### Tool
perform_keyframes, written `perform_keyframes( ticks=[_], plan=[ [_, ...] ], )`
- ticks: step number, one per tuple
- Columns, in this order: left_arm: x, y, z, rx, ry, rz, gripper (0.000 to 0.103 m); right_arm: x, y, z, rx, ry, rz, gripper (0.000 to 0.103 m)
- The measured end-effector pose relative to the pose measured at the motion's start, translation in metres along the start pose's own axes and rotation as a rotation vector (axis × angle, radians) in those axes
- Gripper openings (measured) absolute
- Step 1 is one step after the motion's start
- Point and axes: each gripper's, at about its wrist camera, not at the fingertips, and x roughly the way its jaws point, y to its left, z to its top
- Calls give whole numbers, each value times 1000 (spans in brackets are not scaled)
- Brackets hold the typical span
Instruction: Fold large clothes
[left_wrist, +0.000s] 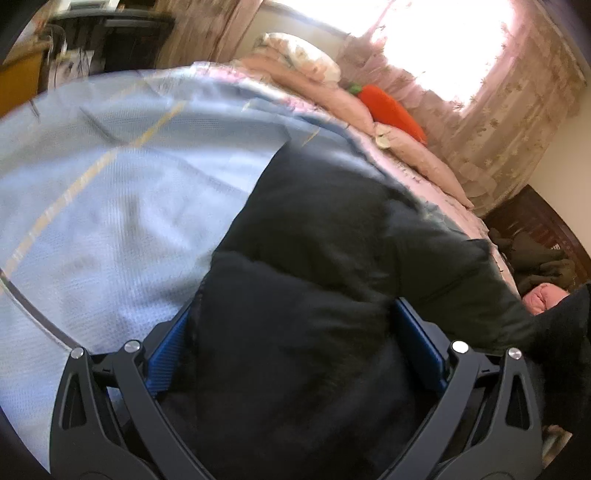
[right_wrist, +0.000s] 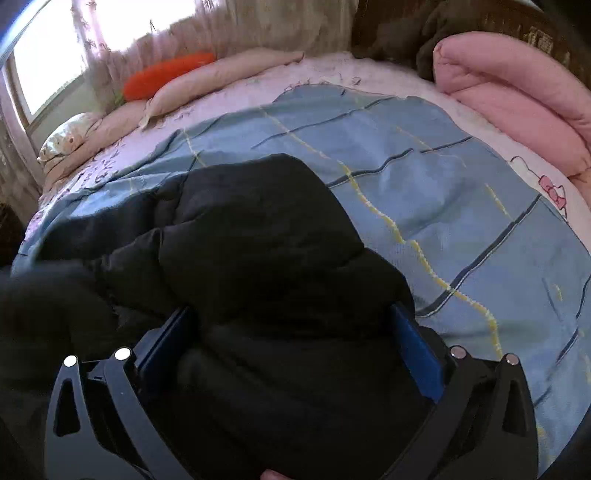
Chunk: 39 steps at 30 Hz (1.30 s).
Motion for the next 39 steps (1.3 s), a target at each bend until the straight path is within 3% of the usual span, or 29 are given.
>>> perform_keyframes(
  ticks=[2, 5, 6, 7, 8, 9, 10, 11, 13, 15, 17, 20, 22, 23, 26, 28, 30, 34, 37, 39],
  plan=[
    [-39, -27, 22, -7, -90, -170, 101, -6, 5, -10, 0, -41, 5, 102],
    [-68, -68, 48, -57, -79, -302, 101, 3, -6, -15, 36, -37, 19, 102],
    [-75, -91, 52, -33, -67, -281, 101, -1, -13, -14, 49, -37, 24, 102],
    [-79, -111, 50, 1, -76, -206, 101, -2, -14, -14, 49, -43, 27, 102],
    [-79, -123, 47, 25, -92, -127, 101, -3, -16, -12, 50, -49, 32, 102],
    [-75, -136, 42, 43, -100, 7, 101, -2, -16, -14, 54, -54, 42, 102],
    [-67, -140, 39, 34, -75, 120, 101, -4, -18, -17, 57, -53, 52, 102],
    [-52, -136, 36, 7, 4, 253, 101, -1, -20, -20, 61, -46, 64, 102],
    [-36, -113, 34, -59, 116, 380, 101, -1, -24, -20, 74, -38, 93, 102],
    [-40, -80, 35, -178, 122, 375, 101, -1, -29, -21, 93, -43, 122, 102],
    [-44, -52, 38, -263, 219, 274, 101, -2, -30, -21, 104, -46, 141, 102],
    [-53, -42, 36, -239, 415, 189, 101, 0, -28, -21, 100, -43, 132, 102],
    [-69, -47, 28, -204, 457, 191, 101, 0, -26, -21, 93, -43, 122, 102],
    [-81, -53, 27, -187, 448, 195, 101, 0, -26, -21, 91, -45, 120, 102],
    [-127, -102, 33, -92, 307, 175, 101, 0, -27, -21, 95, -43, 125, 102],
    [-143, -140, 38, 3, 225, 122, 101, 1, -26, -21, 99, -41, 130, 102],
    [-147, -193, 34, 121, 129, 17, 101, 1, -25, -22, 101, -38, 133, 102],
    [-114, -276, -3, 275, 153, -55, 101, 2, -21, -17, 86, 30, 117, 102],
    [-77, -301, -33, 291, 93, -25, 101, -2, -20, -10, 59, 79, 115, 102],
    [-32, -301, -52, 332, 25, 120, 101, -5, -30, -9, 76, 81, 144, 102]
  ],
)
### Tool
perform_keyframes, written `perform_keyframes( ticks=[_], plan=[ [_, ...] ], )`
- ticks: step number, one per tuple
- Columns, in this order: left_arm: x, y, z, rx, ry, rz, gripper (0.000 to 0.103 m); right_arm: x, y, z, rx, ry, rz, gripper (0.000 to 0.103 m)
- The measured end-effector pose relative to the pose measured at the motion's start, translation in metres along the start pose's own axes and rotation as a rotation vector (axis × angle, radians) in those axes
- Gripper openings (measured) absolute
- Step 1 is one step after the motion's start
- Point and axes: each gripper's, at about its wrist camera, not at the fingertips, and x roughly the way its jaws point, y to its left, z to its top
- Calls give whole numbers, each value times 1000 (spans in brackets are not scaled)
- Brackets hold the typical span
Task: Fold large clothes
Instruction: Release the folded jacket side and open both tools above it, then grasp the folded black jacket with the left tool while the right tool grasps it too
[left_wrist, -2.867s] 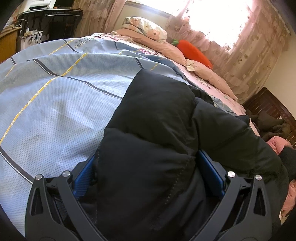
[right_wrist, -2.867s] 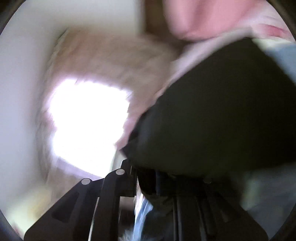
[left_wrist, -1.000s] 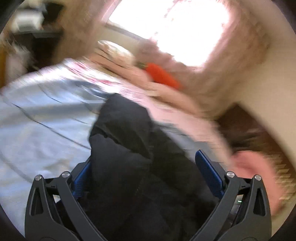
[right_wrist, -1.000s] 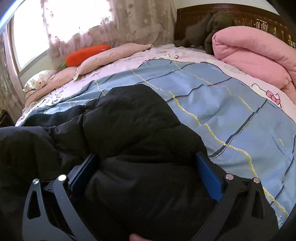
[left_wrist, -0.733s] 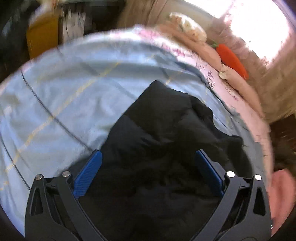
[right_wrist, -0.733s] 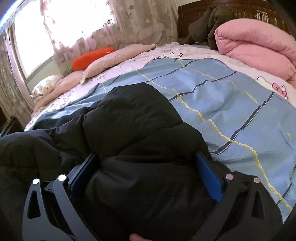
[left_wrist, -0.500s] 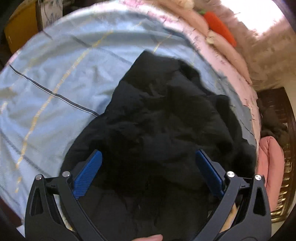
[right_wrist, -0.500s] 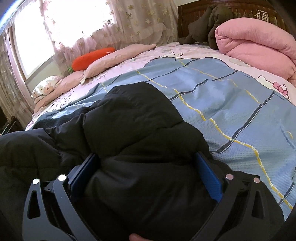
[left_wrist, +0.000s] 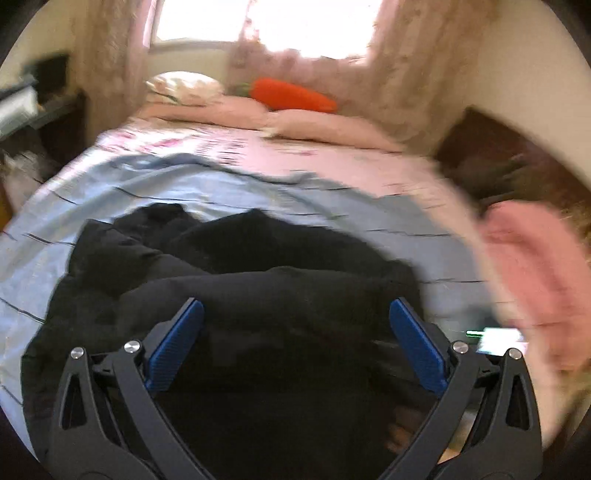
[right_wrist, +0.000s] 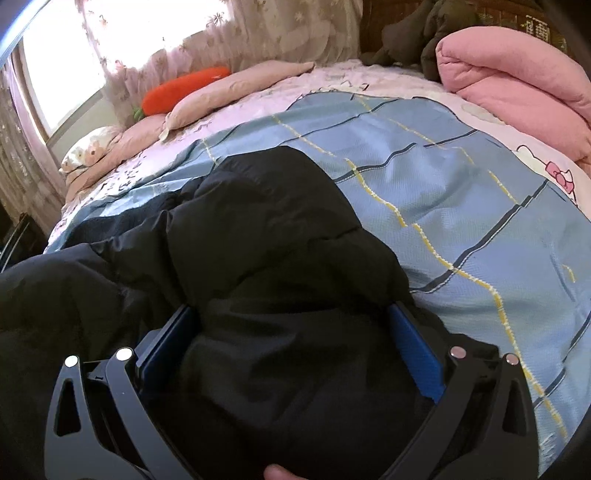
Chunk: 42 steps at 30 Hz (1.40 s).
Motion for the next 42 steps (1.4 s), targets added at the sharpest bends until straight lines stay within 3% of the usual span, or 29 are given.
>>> perform_keyframes(
  ticks=[3, 5, 6, 8, 11, 14, 18, 21, 23, 24, 27, 29, 30, 32, 33, 35, 38, 42],
  plan=[
    [67, 14, -36, 33, -100, 120, 101, 1, -17, -3, 50, -18, 71, 102],
    [75, 9, -52, 122, -213, 183, 101, 5, -19, -5, 65, -4, 106, 102],
    [76, 8, -51, 118, -209, 186, 101, 6, -18, -7, 55, -9, 92, 102],
    [79, 12, -51, 103, -206, 165, 101, 11, -14, -11, 14, -27, 65, 102],
    [75, 30, -54, 18, -239, 14, 101, 16, -6, -17, -10, -42, 10, 102],
    [79, 42, -57, -14, -238, -67, 101, 17, 2, -25, -42, -68, -33, 102],
    [81, 36, -61, -4, -217, -50, 101, 17, -6, -27, -10, -81, 10, 102],
    [77, 33, -58, 21, -123, -48, 101, 12, -12, -25, -1, -26, 41, 102],
    [65, 33, -53, 41, -45, -65, 101, -3, -15, -23, 28, 15, 30, 102],
    [45, 38, -51, 44, -48, -82, 101, -18, -15, -24, 53, 15, 22, 102],
    [-28, 56, -63, 63, -151, -48, 101, -67, -8, -33, 122, -41, 87, 102],
    [-63, 67, -77, 64, -218, -21, 101, -92, 10, -37, 96, -36, 162, 102],
    [-74, 72, -82, 45, -225, 34, 101, -108, 21, -40, 62, -35, 194, 102],
    [-79, 79, -85, 21, -153, 89, 101, -141, 36, -45, 30, -79, 229, 102],
    [-83, 83, -85, 26, -82, 88, 101, -162, 40, -50, 34, -110, 203, 102],
    [-107, 96, -94, 29, -93, 64, 101, -192, 40, -59, 44, -139, 214, 102],
    [-128, 123, -103, -71, -80, 36, 101, -213, 22, -75, 109, -76, 302, 102],
    [-127, 183, -145, -449, 68, -159, 101, -212, -24, -112, 319, 76, 431, 102]
  ],
)
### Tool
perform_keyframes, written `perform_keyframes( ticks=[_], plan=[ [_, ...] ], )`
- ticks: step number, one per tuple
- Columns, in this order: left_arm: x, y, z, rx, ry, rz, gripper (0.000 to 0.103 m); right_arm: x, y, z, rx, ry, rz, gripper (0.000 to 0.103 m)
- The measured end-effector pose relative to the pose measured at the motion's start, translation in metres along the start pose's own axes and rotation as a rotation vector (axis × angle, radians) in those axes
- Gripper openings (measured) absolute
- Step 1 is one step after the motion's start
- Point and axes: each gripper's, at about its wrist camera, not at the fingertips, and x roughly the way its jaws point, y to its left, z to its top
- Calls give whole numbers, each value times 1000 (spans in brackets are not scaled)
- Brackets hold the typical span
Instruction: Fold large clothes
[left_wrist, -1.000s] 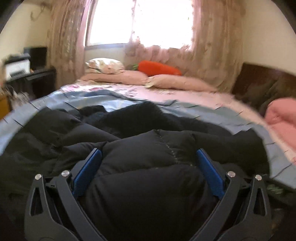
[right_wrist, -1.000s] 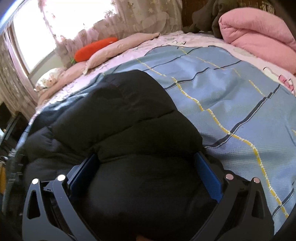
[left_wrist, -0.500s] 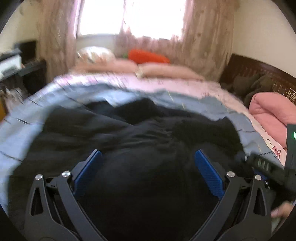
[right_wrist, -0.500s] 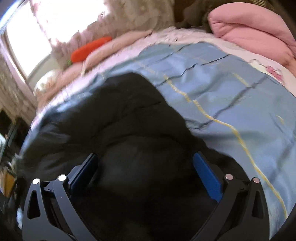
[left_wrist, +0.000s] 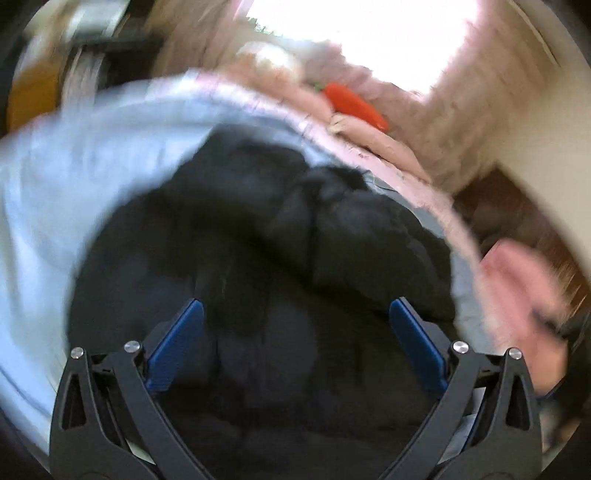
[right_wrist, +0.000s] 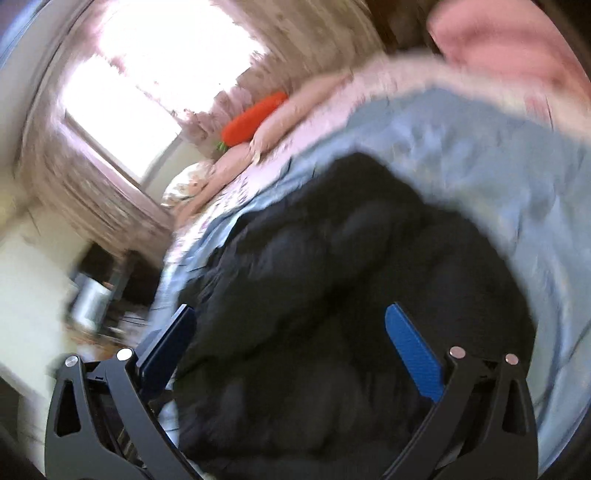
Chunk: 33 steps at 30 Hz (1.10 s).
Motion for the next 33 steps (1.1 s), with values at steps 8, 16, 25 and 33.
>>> perform_keyframes(
  ticks=[8, 16, 25, 33],
  plan=[
    [-29, 48, -68, -257, 34, -23, 101, 9, -45, -74, 182, 129, -24, 102],
    [-10, 86, -107, -575, 219, -252, 101, 37, -38, -126, 213, 267, 39, 102],
    [2, 109, -105, -711, 235, -330, 101, 57, -59, -138, 373, 340, 128, 102],
    [15, 97, -99, -662, 246, -345, 101, 58, -54, -142, 380, 381, 135, 102]
  ],
)
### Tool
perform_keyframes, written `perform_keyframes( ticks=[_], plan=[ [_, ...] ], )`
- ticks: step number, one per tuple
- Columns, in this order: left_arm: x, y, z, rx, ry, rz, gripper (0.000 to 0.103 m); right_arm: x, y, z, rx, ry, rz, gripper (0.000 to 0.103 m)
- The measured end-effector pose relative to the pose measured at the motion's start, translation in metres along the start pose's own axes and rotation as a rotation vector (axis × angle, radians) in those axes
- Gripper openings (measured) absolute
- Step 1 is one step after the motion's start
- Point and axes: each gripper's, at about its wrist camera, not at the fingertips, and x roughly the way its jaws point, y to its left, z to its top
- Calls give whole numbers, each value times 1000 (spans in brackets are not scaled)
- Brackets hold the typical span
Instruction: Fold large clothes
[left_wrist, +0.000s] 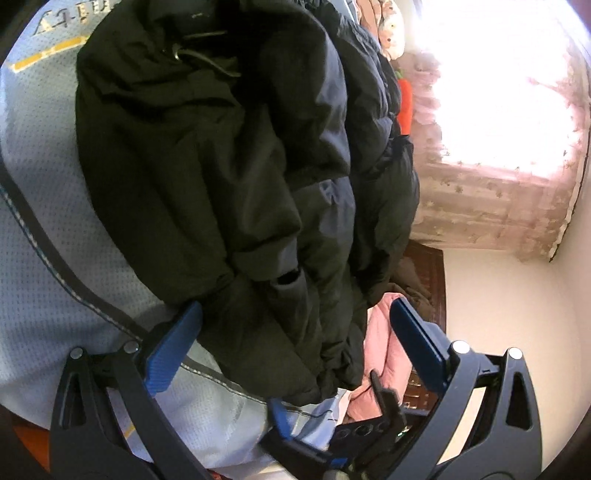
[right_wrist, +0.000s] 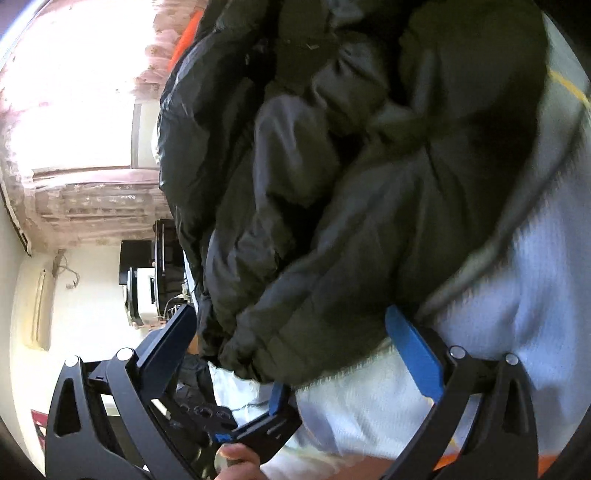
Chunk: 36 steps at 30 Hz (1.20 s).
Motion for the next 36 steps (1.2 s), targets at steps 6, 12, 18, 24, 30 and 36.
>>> perform_keyframes(
  ticks=[6, 12, 18, 24, 30, 36],
  plan=[
    [-2, 8, -17, -49, 32, 2, 101, 4, 1, -12, -40, 40, -9, 102],
    [13, 17, -5, -120, 18, -13, 101, 5, -4, 10, 39, -38, 34, 102],
    [18, -7, 1, -4, -4, -36, 101, -5, 21, 19, -98, -155, 38, 102],
    [40, -12, 14, 36, -29, 22, 101, 21, 15, 38, -77, -172, -64, 102],
    [50, -10, 31, -38, -97, 17, 101, 19, 13, 45, -63, -263, -17, 101],
    [49, -8, 35, -45, -101, 32, 63, 19, 4, 47, -32, -342, -9, 80]
  ],
)
